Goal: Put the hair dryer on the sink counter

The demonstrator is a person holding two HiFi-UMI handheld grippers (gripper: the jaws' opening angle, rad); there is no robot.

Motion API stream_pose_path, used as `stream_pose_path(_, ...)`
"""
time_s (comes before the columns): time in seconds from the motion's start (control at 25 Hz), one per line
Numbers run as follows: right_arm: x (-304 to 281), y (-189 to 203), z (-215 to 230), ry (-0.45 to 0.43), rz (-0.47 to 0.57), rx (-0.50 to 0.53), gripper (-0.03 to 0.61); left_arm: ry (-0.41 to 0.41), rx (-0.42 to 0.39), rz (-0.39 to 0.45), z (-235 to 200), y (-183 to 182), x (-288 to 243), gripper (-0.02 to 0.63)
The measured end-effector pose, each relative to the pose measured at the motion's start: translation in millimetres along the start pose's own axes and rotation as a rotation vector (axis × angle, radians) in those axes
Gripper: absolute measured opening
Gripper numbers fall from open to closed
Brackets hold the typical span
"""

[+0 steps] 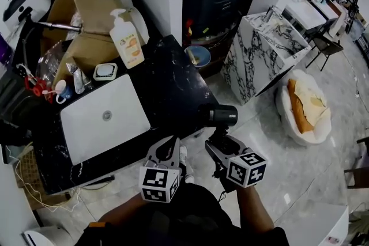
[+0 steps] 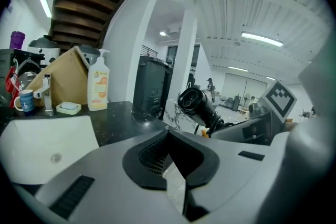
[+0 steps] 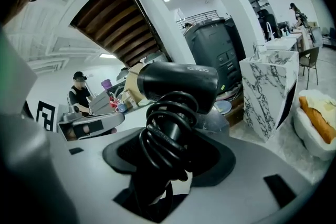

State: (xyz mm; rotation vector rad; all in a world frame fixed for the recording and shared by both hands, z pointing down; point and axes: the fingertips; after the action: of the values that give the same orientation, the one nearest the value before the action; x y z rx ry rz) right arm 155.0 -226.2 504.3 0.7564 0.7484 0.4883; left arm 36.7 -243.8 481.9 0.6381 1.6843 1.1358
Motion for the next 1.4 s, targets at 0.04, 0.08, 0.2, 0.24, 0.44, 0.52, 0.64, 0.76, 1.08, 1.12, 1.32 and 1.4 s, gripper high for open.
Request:
stream_pose_path(0.04, -8, -4, 4, -0.001, -0.016, 0.005, 0.256, -0.004, 0.006, -0.002, -4, -3, -8, 0.006)
stream_pose_path(0.08, -17, -8, 8, -0.002, -0.033, 0.01, 0.256, -0.007, 0.012, -0.004, -8, -6, -17, 0.006)
stream_pose_path(0.2, -41, -24, 24, 0.0, -0.085, 0.042, 0.256, -0.019, 0.027, 0.006, -19, -20, -44, 0.007)
stream_pose_path(0.24, -49, -30, 29, 0.001, -0.102, 0.053, 0.256, -0.026, 0.032, 0.006, -24, -23, -52, 0.006)
stream_pose_path(0.44, -92, -54, 56, 0.005, -0.191, 0.11, 0.256, -0.074, 0.072, -0.026, -52, -24, -87, 0.006)
stream_pose_path(0.52, -108, -61, 65, 0.005, -0.229, 0.134, 0.256, -0.092, 0.087, -0.038, -62, -23, -98, 0.006)
stream_pose_path(0.64, -131, -67, 77, 0.011, -0.289, 0.169, 0.256, -0.113, 0.108, -0.06, -76, -20, -112, 0.006)
stream_pose_path(0.76, -149, -70, 89, 0.016, -0.34, 0.19, 0.256, -0.122, 0.129, -0.072, -83, -19, -124, 0.006)
stream_pose_path(1.08, -181, -76, 113, 0.04, -0.447, 0.244, 0.256, -0.134, 0.152, -0.107, -92, -19, -150, 0.006)
stream_pose_path(1.12, -184, -76, 115, 0.041, -0.456, 0.253, 0.256, -0.137, 0.156, -0.11, -93, -18, -152, 0.006)
stream_pose_path(1.32, -194, -77, 123, 0.044, -0.487, 0.289, 0.256, -0.14, 0.167, -0.124, -92, -16, -160, 0.006)
stream_pose_path(1.4, -197, -77, 127, 0.046, -0.49, 0.301, 0.256, -0.135, 0.169, -0.13, -90, -16, -162, 0.006)
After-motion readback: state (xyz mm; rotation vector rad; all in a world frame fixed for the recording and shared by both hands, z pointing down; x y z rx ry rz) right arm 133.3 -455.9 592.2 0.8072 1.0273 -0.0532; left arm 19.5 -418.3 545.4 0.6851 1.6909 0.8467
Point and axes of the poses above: the fingertips, and each gripper's own axes: x backward along the fingers, z to its right, y out of its underside, and after that the axes turned 10 degrees about -y, right-handed
